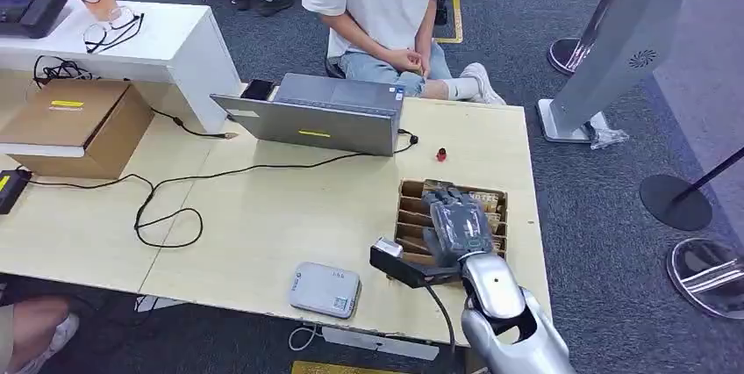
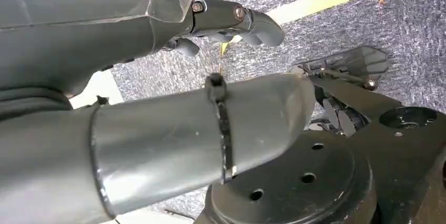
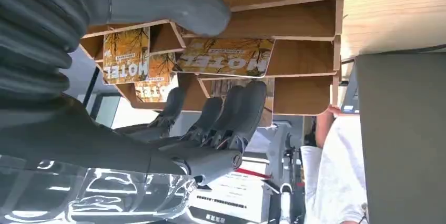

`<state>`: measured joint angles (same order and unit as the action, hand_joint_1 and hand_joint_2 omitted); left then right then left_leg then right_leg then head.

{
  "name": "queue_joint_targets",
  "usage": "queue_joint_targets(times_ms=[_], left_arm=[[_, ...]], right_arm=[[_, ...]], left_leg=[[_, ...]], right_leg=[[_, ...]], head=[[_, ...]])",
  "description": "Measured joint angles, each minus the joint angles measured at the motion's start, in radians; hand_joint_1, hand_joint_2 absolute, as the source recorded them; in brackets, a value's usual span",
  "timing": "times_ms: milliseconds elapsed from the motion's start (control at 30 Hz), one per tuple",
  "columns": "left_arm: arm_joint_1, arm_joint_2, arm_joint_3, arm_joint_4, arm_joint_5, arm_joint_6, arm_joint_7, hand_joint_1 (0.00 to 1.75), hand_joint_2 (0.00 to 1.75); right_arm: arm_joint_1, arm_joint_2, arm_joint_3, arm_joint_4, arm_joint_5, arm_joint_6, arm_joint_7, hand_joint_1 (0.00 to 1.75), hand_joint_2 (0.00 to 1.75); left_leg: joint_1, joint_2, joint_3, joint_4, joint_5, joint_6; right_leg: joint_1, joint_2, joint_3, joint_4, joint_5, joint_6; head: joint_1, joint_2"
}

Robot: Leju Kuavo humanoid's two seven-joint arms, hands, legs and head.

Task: Pass the card to the sensor for recognition and then transmit it.

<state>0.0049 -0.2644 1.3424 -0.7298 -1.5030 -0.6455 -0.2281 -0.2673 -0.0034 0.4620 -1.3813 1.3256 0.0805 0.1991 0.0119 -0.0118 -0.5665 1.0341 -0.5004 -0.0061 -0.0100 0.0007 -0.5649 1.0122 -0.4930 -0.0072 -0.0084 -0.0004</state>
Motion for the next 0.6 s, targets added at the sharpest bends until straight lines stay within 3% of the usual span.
queue_joint_targets(times_ms=[100, 167, 267, 433, 600], left_arm=[[-0.006, 0.002, 0.001, 0.002, 0.000, 0.002, 0.006, 0.00, 0.00], [-0.009, 0.004, 0.001, 0.006, 0.000, 0.005, 0.006, 0.00, 0.00], [-0.010, 0.006, 0.002, 0.010, 0.000, 0.009, 0.008, 0.00, 0.00], [-0.011, 0.010, 0.003, 0.021, 0.000, 0.015, 0.008, 0.00, 0.00], [-0.012, 0.014, 0.004, 0.029, 0.000, 0.015, 0.008, 0.00, 0.00]], right_arm=[[0.000, 0.000, -0.005, 0.000, 0.001, 0.000, 0.000, 0.93, 1.75], [0.000, 0.000, -0.008, 0.001, 0.001, 0.000, 0.000, 1.17, 1.75], [0.000, 0.000, -0.012, 0.003, 0.003, 0.000, 0.000, 1.29, 1.75], [-0.001, 0.002, -0.013, 0.009, 0.004, 0.000, 0.000, 1.40, 1.75], [-0.003, 0.003, -0.013, 0.014, 0.004, 0.000, 0.000, 1.40, 1.75]], left_leg=[[0.000, 0.000, 0.000, 0.000, 0.000, 0.000], [0.000, 0.000, 0.000, 0.000, 0.000, 0.000], [0.000, 0.000, 0.000, 0.000, 0.000, 0.000], [0.000, 0.000, 0.000, 0.000, 0.000, 0.000], [0.000, 0.000, 0.000, 0.000, 0.000, 0.000]], right_leg=[[0.000, 0.000, 0.000, 0.000, 0.000, 0.000], [0.000, 0.000, 0.000, 0.000, 0.000, 0.000], [0.000, 0.000, 0.000, 0.000, 0.000, 0.000], [0.000, 0.000, 0.000, 0.000, 0.000, 0.000], [0.000, 0.000, 0.000, 0.000, 0.000, 0.000]], head=[[0.000, 0.000], [0.000, 0.000], [0.000, 0.000], [0.000, 0.000], [0.000, 0.000]])
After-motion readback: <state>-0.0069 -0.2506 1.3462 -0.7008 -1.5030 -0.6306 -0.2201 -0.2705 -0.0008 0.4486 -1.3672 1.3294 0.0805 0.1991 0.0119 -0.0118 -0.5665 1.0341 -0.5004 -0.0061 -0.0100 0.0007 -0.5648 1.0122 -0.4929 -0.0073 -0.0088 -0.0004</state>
